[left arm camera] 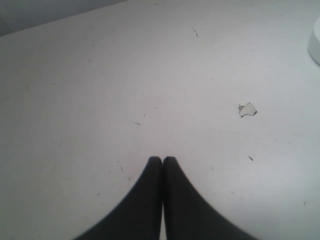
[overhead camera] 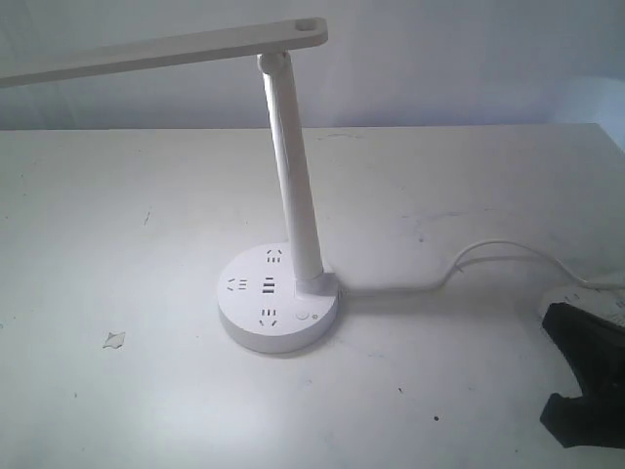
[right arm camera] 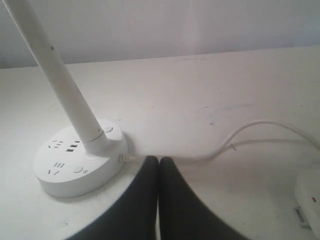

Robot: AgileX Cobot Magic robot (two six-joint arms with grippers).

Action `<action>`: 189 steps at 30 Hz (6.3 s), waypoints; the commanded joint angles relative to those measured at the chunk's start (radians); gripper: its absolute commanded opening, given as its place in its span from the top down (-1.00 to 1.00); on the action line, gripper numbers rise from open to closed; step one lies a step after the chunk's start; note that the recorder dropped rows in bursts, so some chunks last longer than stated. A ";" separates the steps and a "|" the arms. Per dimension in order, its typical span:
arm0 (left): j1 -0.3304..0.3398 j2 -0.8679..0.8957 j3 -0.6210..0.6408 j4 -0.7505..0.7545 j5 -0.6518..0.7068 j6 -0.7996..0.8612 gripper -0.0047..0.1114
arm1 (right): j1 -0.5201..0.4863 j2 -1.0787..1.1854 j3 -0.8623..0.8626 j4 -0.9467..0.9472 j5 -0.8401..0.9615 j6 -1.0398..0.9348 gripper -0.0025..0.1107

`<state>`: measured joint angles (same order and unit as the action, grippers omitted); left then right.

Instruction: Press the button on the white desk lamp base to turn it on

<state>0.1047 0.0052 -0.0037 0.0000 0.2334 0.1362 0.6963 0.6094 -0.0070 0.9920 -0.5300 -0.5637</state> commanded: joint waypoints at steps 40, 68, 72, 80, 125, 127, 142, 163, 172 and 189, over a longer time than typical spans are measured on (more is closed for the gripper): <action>0.002 -0.005 0.004 -0.010 -0.002 -0.002 0.92 | -0.916 -0.609 0.007 -0.016 -0.003 0.001 0.96; 0.002 -0.005 0.004 -0.010 -0.002 -0.002 0.92 | -0.916 -0.609 0.007 -0.986 0.895 0.002 0.96; 0.002 -0.005 0.004 -0.010 -0.002 -0.002 0.92 | -0.916 -0.609 0.007 -0.986 0.895 0.002 0.96; 0.002 -0.005 0.004 -0.010 -0.002 -0.002 0.92 | -0.916 -0.609 0.007 -0.933 0.865 0.003 0.96; 0.002 -0.005 0.004 -0.010 -0.002 -0.002 0.92 | -0.916 -0.609 0.007 -1.034 0.876 0.490 0.96; 0.002 -0.005 0.004 -0.010 -0.002 -0.002 0.92 | -0.916 -0.609 0.007 -1.034 0.876 0.490 0.96; 0.002 -0.005 0.004 -0.010 -0.002 -0.002 0.92 | -0.916 -0.609 0.007 -1.034 0.876 0.490 0.96; 0.002 -0.005 0.004 -0.010 -0.002 -0.002 0.92 | -0.916 -0.609 0.007 -1.034 0.876 0.490 0.96; 0.002 -0.005 0.004 -0.010 -0.002 -0.002 0.92 | -0.916 -0.609 0.007 -1.034 0.876 0.490 0.96; 0.002 -0.005 0.004 -0.010 -0.002 -0.002 0.92 | -0.916 -0.609 0.007 -1.034 0.876 0.490 0.96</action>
<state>0.1047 0.0052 -0.0037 0.0000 0.2334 0.1362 -0.2157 0.0020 -0.0010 -0.0400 0.3481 -0.0780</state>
